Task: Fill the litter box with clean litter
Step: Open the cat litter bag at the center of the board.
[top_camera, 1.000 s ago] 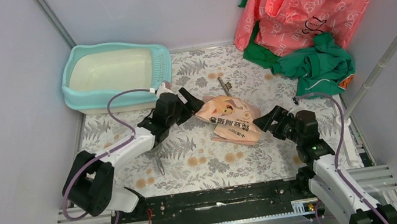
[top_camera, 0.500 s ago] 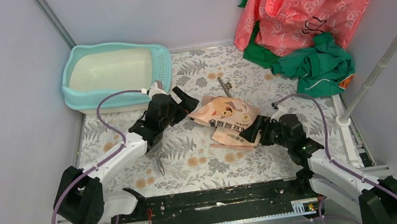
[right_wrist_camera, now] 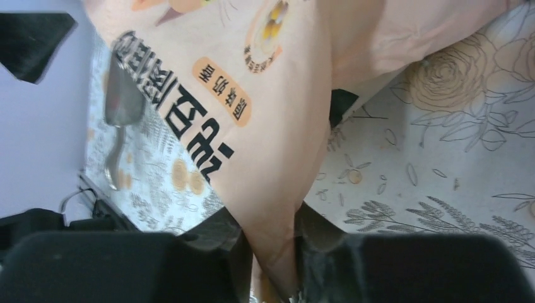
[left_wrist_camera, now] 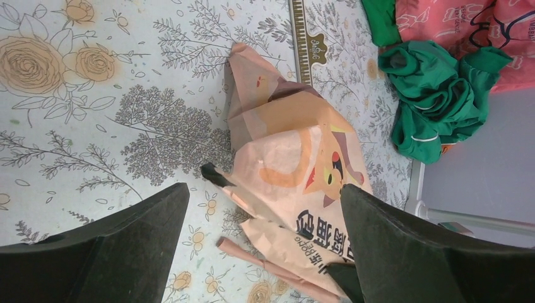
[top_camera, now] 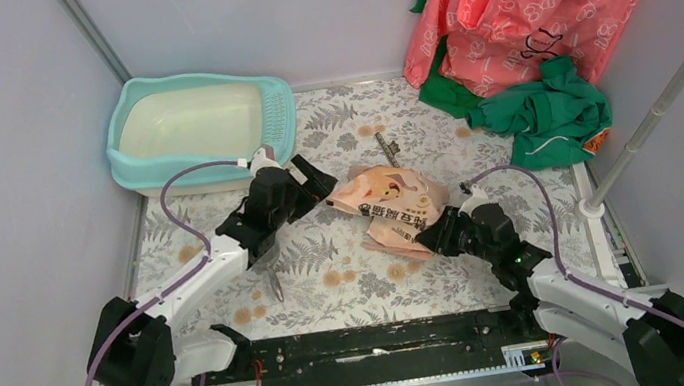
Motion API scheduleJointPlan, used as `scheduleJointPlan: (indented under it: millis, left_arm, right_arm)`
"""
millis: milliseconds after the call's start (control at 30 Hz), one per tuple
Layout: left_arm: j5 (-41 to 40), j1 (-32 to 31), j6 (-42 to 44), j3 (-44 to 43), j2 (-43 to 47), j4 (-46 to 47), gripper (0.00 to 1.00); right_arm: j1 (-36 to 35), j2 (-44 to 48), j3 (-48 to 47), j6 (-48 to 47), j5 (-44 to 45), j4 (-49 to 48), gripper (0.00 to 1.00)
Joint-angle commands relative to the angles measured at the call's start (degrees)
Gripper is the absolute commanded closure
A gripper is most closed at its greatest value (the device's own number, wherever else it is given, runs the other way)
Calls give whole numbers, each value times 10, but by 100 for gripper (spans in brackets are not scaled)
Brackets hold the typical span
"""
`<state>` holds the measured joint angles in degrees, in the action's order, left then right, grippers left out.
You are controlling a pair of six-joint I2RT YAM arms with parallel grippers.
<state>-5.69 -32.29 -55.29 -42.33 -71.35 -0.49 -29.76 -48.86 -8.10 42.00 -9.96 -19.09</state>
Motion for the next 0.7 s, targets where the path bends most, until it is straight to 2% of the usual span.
scheduleJointPlan:
  millis: [0,200,367,467,667]
  left_arm:
    - [-7,4,21,11,20,-12,1]
    - [-16,5,30,17,55,-35,1]
    - [-3,5,22,17,75,-41,1]
    - [17,4,2,26,76,-28,1]
    - [21,3,-60,74,67,14,1]
  right_arm:
    - [-5,67,-41,18,13,24,80]
    - [-5,142,-122,45,-12,126,86]
    - [-4,139,-162,87,-28,169,90]
    - [-4,129,-147,134,-51,137,90]
    - [-4,118,-70,241,-81,5,94]
